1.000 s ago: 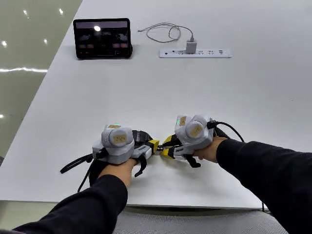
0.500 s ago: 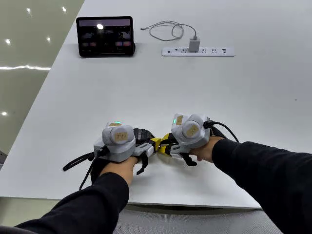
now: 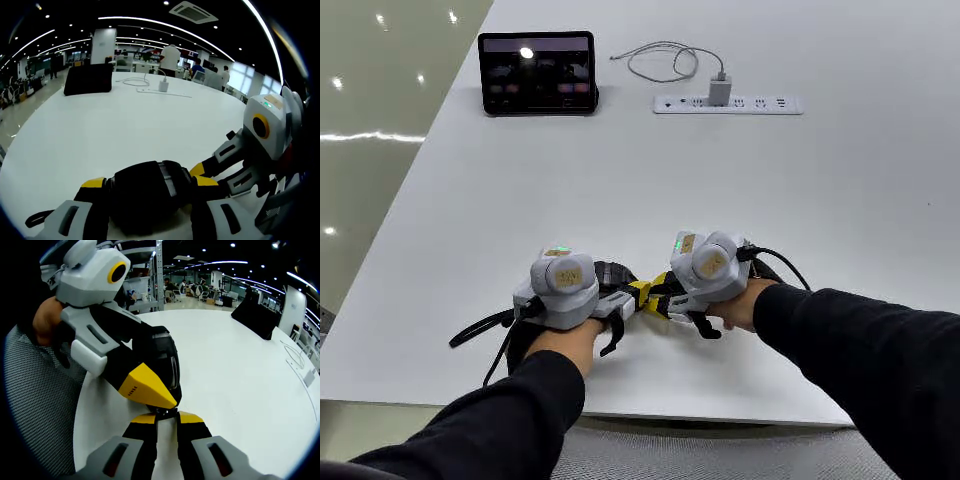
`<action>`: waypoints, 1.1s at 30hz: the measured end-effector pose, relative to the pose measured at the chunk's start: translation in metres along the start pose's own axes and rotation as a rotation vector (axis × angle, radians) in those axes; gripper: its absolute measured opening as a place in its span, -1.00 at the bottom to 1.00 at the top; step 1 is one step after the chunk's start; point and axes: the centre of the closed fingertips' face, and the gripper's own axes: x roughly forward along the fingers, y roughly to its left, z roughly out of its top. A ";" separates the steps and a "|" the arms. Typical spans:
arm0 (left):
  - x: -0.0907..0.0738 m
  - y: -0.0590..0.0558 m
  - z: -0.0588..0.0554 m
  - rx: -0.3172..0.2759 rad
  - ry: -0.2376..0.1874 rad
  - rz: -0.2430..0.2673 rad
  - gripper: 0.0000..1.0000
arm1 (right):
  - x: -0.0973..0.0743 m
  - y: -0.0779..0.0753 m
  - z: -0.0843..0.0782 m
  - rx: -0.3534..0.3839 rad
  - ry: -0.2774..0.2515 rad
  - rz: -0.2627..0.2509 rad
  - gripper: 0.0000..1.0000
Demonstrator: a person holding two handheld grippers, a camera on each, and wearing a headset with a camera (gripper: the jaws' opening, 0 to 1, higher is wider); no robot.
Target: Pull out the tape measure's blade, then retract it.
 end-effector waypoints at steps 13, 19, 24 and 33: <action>-0.001 0.000 0.000 0.000 -0.003 -0.002 0.25 | 0.002 0.000 0.000 0.006 0.000 0.000 -0.80; 0.000 0.000 0.000 0.002 -0.006 -0.003 0.26 | 0.002 0.002 0.000 -0.016 0.016 -0.003 -0.78; -0.001 -0.001 0.000 0.006 -0.011 -0.007 0.27 | -0.001 0.002 -0.002 -0.009 0.024 -0.008 -0.78; 0.000 0.000 0.002 0.004 -0.003 -0.013 0.29 | -0.013 -0.003 0.000 -0.004 0.003 -0.041 -0.68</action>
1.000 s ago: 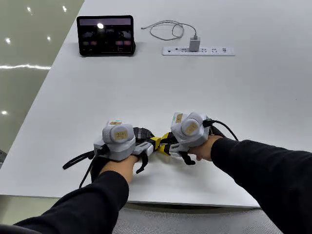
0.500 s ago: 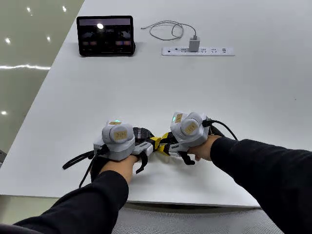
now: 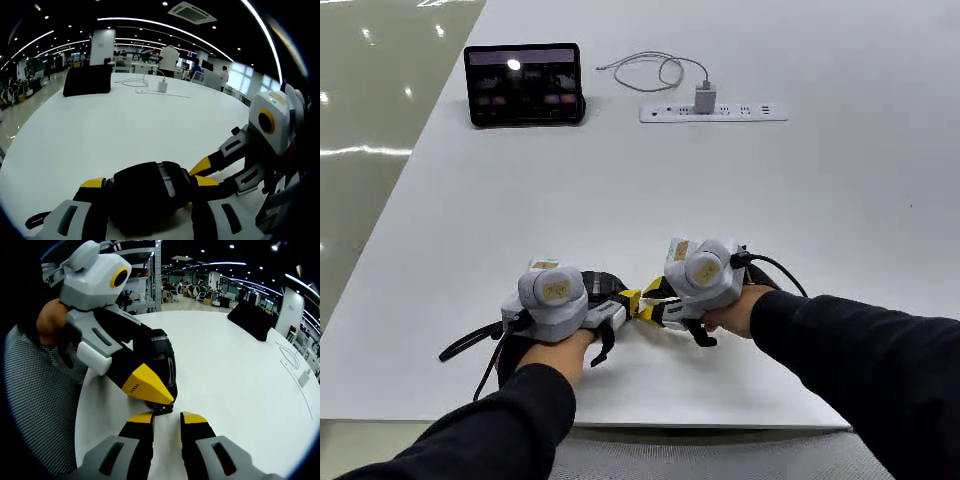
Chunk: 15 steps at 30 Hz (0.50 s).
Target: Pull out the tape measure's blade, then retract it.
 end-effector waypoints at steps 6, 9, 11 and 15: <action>-0.001 -0.002 -0.003 0.016 0.020 -0.030 0.29 | -0.014 -0.009 0.000 0.042 -0.011 -0.030 -0.57; -0.002 -0.002 -0.003 0.019 0.023 -0.028 0.29 | -0.022 -0.011 -0.001 0.071 -0.028 -0.043 -0.57; -0.001 -0.002 -0.003 0.020 0.029 -0.031 0.29 | -0.027 -0.012 -0.001 0.079 -0.035 -0.050 -0.53; -0.002 -0.002 -0.004 0.014 0.039 -0.042 0.29 | -0.035 -0.015 -0.003 0.091 -0.050 -0.074 -0.49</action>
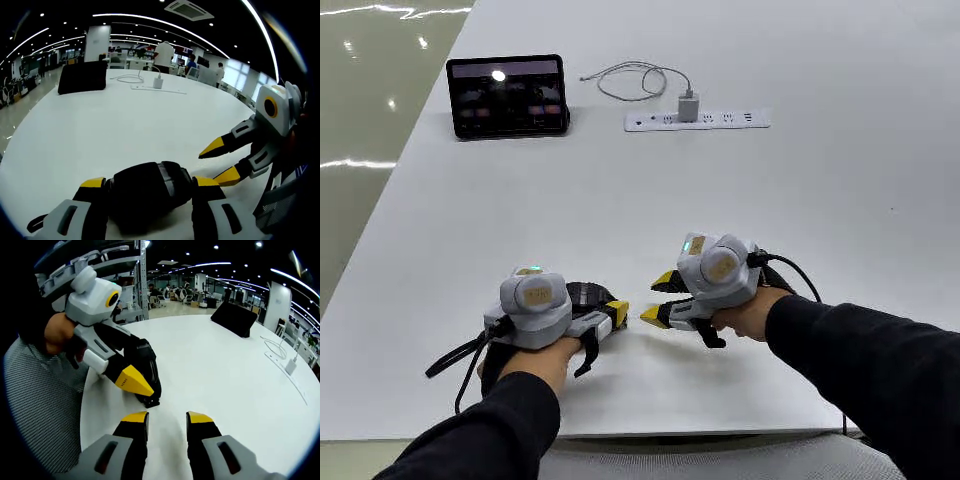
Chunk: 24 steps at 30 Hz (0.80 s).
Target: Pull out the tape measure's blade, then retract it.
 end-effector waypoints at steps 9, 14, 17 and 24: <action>-0.001 -0.003 -0.001 0.012 0.016 -0.012 0.35 | -0.023 -0.007 -0.004 0.010 -0.016 -0.037 -0.26; -0.003 -0.009 0.006 0.024 0.010 -0.038 0.51 | -0.040 -0.012 -0.010 0.029 -0.021 -0.062 -0.15; -0.006 -0.008 0.009 0.070 0.010 -0.029 0.60 | -0.052 -0.013 -0.017 0.046 -0.026 -0.079 -0.09; -0.008 -0.013 0.010 0.053 0.012 -0.103 1.00 | -0.074 -0.015 -0.031 0.087 -0.036 -0.114 -0.01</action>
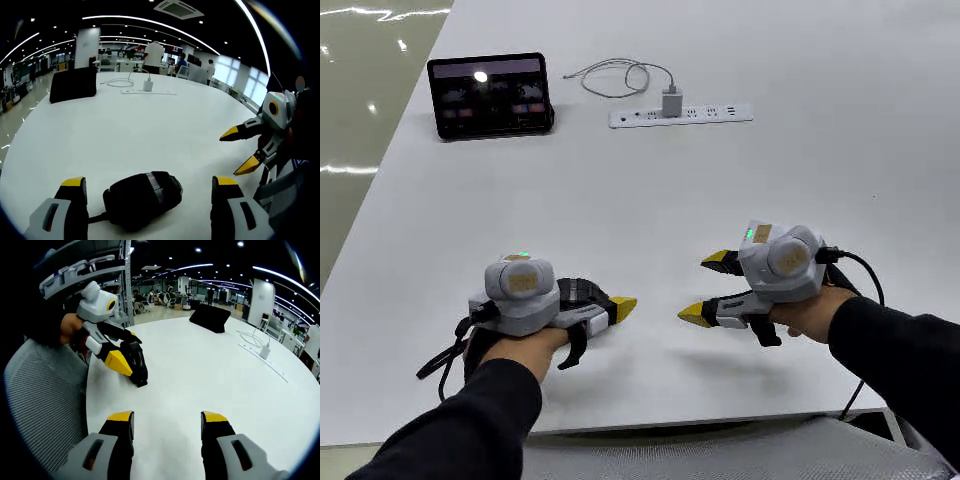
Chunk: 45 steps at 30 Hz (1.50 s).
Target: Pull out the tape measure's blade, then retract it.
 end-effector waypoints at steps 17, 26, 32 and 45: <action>-0.038 0.026 0.002 0.138 0.050 -0.138 1.00 | -0.039 0.000 -0.023 0.046 -0.009 -0.038 0.32; -0.073 0.050 -0.005 0.182 0.028 -0.163 1.00 | -0.050 0.004 -0.041 0.072 0.004 -0.048 0.42; -0.086 0.053 -0.010 0.233 0.053 -0.182 1.00 | -0.060 0.008 -0.039 0.065 -0.011 -0.064 0.48; -0.105 0.060 -0.010 0.291 0.047 -0.207 1.00 | -0.093 0.008 -0.056 0.051 -0.030 -0.082 0.75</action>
